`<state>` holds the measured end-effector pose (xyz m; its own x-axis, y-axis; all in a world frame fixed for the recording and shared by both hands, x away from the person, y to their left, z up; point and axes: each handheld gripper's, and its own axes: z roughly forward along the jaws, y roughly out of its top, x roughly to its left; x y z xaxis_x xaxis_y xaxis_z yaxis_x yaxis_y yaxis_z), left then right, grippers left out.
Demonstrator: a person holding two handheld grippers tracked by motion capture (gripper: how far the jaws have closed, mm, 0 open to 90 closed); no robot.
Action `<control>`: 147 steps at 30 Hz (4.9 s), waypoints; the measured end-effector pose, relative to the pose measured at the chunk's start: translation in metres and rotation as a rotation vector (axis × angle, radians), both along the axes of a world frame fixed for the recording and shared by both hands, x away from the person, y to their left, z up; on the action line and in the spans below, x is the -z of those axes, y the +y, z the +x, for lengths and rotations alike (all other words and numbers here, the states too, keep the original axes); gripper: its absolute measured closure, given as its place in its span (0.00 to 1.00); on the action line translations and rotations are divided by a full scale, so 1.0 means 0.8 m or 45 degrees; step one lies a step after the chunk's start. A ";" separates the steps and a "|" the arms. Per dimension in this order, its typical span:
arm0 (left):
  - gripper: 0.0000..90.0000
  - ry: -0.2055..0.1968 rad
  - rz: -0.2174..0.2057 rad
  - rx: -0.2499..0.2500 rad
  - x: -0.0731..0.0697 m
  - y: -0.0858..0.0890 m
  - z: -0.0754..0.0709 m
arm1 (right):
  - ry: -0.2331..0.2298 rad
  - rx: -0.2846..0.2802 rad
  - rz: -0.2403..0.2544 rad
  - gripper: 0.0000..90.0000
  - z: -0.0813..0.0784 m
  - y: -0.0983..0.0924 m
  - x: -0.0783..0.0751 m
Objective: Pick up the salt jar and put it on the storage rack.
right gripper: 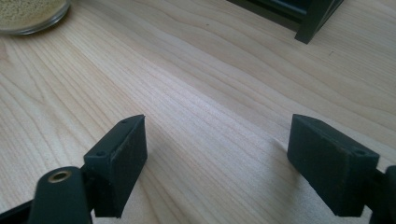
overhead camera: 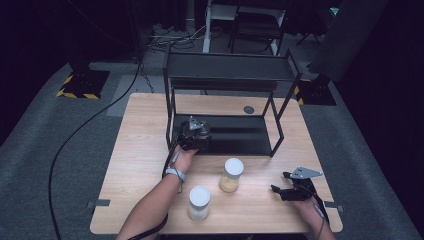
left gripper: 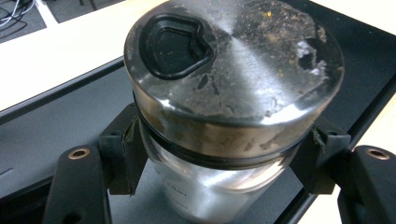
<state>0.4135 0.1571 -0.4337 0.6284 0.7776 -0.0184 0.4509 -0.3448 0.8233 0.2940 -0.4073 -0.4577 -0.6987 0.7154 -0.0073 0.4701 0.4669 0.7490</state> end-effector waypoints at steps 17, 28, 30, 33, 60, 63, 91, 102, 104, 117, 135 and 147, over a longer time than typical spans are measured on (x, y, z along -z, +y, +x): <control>0.21 -0.065 -0.060 0.001 -0.032 0.003 -0.011 | 0.000 -0.004 0.000 0.22 0.000 0.000 0.000; 0.19 -0.084 -0.088 0.022 -0.081 0.010 -0.033 | 0.001 -0.007 0.001 0.22 0.000 0.000 0.000; 0.19 -0.093 -0.105 0.024 -0.088 0.012 -0.039 | 0.001 -0.007 0.001 0.22 0.000 0.000 0.000; 0.19 -0.107 -0.117 0.037 -0.101 0.015 -0.048 | 0.000 -0.007 0.001 0.22 0.000 0.000 0.000; 0.17 -0.131 -0.092 0.077 -0.143 0.093 -0.137 | 0.001 -0.006 0.001 0.22 0.000 0.000 0.000; 0.17 -0.129 -0.076 0.080 -0.142 0.099 -0.143 | 0.001 -0.007 0.001 0.22 0.000 0.000 0.000; 0.16 -0.048 -0.048 0.005 -0.067 0.150 -0.188 | 0.001 -0.002 0.001 0.22 0.000 0.000 0.000; 0.16 -0.011 -0.007 -0.038 -0.031 0.156 -0.196 | 0.002 0.001 0.001 0.22 -0.001 0.001 0.000; 0.16 -0.011 0.005 -0.042 -0.025 0.156 -0.198 | 0.003 0.002 0.001 0.22 -0.001 0.001 0.000; 0.16 0.044 0.093 -0.048 -0.002 0.147 -0.198 | 0.002 0.003 0.001 0.22 -0.001 0.001 0.000; 0.12 0.218 0.199 -0.047 0.008 0.132 -0.171 | 0.003 0.005 0.001 0.22 -0.002 0.001 0.000; 0.00 0.206 0.174 -0.040 0.024 0.144 -0.165 | 0.003 0.005 0.001 0.22 -0.002 0.001 0.000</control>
<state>0.2812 0.2720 -0.4528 0.6013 0.7989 -0.0104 0.5857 -0.4319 0.6859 0.2926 -0.4065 -0.4576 -0.6961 0.7179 -0.0056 0.4733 0.4648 0.7483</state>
